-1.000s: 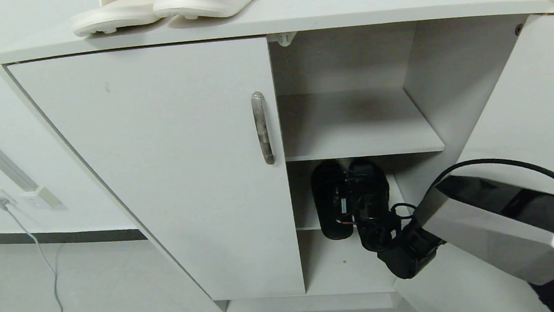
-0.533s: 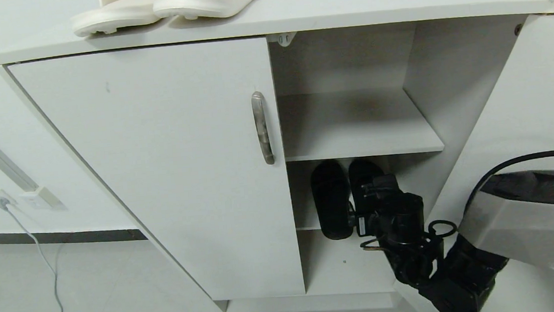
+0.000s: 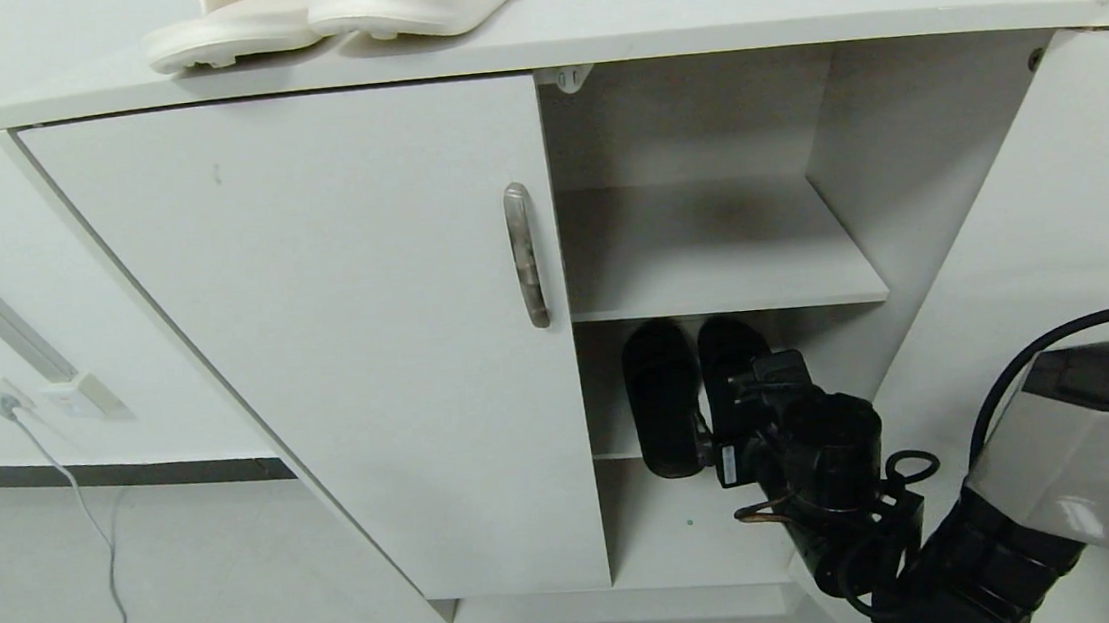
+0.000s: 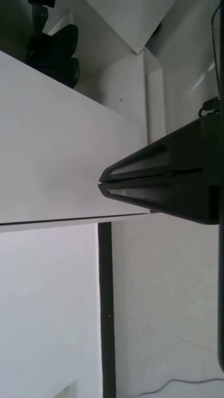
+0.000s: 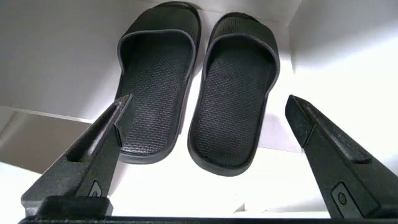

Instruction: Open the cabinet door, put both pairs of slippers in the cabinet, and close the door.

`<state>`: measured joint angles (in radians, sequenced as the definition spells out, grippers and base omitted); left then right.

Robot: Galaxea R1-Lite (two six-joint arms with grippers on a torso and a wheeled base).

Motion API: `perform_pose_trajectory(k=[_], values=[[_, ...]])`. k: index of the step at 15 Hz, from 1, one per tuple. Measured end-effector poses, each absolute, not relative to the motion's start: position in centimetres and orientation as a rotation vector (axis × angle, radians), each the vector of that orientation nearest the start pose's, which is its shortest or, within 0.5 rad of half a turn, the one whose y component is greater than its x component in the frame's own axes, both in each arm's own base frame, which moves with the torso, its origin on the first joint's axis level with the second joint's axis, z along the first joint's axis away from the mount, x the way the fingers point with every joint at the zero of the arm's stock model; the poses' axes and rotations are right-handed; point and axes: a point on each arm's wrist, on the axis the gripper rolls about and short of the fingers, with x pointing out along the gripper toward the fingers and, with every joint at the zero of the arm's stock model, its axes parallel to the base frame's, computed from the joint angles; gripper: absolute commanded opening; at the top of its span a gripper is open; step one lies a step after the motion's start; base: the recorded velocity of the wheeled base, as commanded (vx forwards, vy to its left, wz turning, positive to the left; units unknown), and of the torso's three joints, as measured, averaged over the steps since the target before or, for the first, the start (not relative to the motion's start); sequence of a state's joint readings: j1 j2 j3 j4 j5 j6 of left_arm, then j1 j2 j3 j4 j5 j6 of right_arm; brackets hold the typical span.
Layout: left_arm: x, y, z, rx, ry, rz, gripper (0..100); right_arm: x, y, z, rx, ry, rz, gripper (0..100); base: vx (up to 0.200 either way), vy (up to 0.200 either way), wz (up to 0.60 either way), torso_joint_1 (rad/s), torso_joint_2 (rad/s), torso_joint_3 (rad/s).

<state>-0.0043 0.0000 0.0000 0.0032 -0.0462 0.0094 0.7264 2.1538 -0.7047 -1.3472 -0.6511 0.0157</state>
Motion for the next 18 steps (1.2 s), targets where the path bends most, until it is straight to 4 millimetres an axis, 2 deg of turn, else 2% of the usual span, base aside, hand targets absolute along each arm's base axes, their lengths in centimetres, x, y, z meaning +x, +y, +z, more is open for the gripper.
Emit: perform_pose_trajectory(k=[1,10,18], values=[[-2.28,-0.09,7.52,0.009,0.003,-0.050,0,27.70,22.81,7.72,-0.045,0.072,0.074,100,0.000,0.000,0.00,0.000,0.00,0.000],[-2.28,-0.09,7.52,0.010,0.002,-0.052,0,27.63,22.83,7.98,-0.043,0.058,0.077,100,-0.200,0.000,0.00,0.001,0.00,0.004],[-2.28,-0.09,7.52,0.012,0.003,-0.051,0,27.61,22.85,8.06,-0.041,0.055,0.077,100,0.000,0.000,0.00,0.000,0.00,0.000]])
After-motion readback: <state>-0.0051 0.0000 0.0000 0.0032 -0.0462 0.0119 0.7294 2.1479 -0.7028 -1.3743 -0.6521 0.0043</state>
